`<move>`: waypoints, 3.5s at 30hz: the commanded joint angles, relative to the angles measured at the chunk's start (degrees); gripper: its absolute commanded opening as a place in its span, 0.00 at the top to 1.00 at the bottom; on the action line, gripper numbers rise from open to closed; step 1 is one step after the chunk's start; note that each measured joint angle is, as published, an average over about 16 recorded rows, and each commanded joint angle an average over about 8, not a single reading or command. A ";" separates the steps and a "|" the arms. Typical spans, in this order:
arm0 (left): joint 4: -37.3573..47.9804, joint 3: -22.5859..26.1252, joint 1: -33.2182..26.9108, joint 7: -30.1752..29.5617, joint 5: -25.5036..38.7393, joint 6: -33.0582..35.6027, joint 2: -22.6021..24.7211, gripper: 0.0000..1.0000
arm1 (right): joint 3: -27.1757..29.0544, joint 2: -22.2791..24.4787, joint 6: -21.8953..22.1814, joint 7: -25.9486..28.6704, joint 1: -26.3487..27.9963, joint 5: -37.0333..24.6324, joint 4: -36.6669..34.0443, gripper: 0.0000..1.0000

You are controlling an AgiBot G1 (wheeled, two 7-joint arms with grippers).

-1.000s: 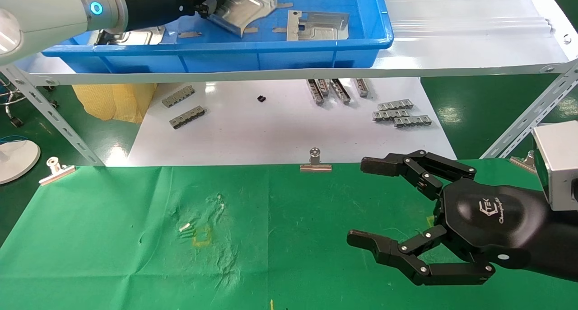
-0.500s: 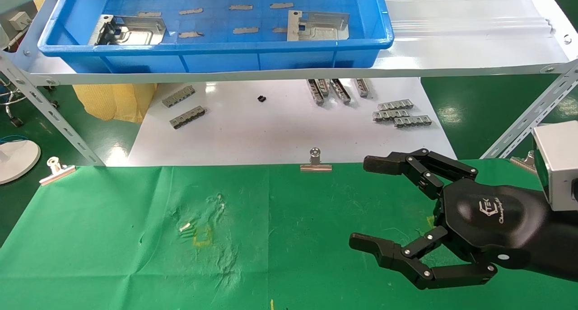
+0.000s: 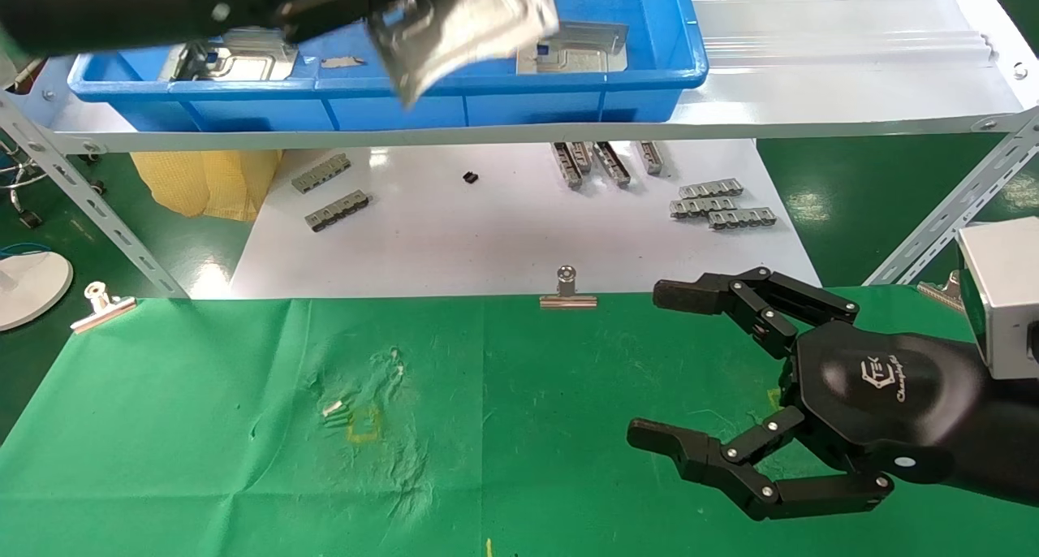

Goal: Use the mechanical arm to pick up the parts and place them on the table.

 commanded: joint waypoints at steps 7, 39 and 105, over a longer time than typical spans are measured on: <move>-10.70 3.94 6.20 1.23 -2.35 6.09 -5.70 1.00 | 0.00 0.00 0.00 0.00 0.00 0.00 0.00 0.00; -0.19 20.41 17.57 28.08 4.36 -2.01 -4.04 0.00 | 0.00 0.00 0.00 0.00 0.00 0.00 0.00 0.00; -30.34 1.48 38.96 0.25 -16.25 2.34 -17.14 0.00 | 0.01 0.01 0.01 0.00 -0.01 0.00 -0.02 0.00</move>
